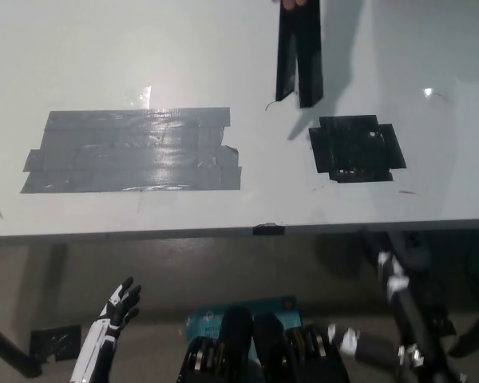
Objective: A person hands a stapler to the robot and the robot grabs it with its right hand and places it on the desk infront of it
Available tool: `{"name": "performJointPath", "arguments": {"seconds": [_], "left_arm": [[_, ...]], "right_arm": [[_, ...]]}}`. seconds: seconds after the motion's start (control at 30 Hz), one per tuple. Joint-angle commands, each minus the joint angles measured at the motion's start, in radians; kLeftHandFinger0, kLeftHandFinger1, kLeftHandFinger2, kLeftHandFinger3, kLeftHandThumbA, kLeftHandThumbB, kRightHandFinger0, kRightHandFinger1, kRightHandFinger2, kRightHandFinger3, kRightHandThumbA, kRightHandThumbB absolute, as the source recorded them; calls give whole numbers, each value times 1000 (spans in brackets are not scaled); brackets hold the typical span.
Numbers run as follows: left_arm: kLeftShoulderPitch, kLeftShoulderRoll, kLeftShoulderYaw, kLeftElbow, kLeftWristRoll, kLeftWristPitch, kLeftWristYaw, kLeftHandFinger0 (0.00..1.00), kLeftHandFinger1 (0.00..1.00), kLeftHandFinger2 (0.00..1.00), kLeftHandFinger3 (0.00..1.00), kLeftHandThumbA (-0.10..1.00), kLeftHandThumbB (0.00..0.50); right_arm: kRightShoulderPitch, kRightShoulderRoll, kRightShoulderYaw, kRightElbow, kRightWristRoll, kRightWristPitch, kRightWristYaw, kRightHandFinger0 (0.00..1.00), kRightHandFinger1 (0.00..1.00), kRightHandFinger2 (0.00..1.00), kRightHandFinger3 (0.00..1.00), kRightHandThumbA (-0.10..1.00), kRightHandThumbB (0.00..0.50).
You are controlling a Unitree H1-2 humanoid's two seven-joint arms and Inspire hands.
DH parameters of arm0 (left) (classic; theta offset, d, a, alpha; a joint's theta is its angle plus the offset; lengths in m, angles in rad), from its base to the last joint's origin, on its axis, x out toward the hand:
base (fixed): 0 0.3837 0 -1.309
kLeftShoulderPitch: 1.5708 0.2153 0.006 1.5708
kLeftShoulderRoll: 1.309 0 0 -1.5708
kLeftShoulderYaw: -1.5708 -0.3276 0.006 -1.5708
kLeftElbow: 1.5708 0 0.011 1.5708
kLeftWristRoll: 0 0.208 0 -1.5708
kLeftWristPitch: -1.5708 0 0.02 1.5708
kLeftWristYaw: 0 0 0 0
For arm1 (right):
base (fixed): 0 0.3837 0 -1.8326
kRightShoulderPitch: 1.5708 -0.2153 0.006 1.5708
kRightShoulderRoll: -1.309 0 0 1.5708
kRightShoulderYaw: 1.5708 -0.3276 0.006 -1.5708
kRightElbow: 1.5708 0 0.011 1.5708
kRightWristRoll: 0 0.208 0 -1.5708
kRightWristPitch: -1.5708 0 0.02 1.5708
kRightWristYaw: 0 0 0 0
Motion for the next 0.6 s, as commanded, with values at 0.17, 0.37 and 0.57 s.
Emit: {"name": "performJointPath", "arguments": {"seconds": [0.17, 0.37, 0.57], "left_arm": [[-17, 9, 5, -11, 17, -35, -1, 1000, 1000, 1000, 1000, 1000, 500], [-28, 14, 11, -7, 17, -40, -1, 1000, 1000, 1000, 1000, 1000, 500], [-25, 10, 13, -16, 5, -35, -5, 1000, 1000, 1000, 1000, 1000, 500]], "right_arm": [[-272, 40, -73, 56, -4, 96, -29, 1000, 1000, 1000, 1000, 997, 313], [-406, 62, -116, 193, -7, 99, -71, 1000, 1000, 1000, 1000, 1000, 304], [-501, 71, -151, 331, 23, 75, -91, 1000, 1000, 1000, 1000, 1000, 273]]}}
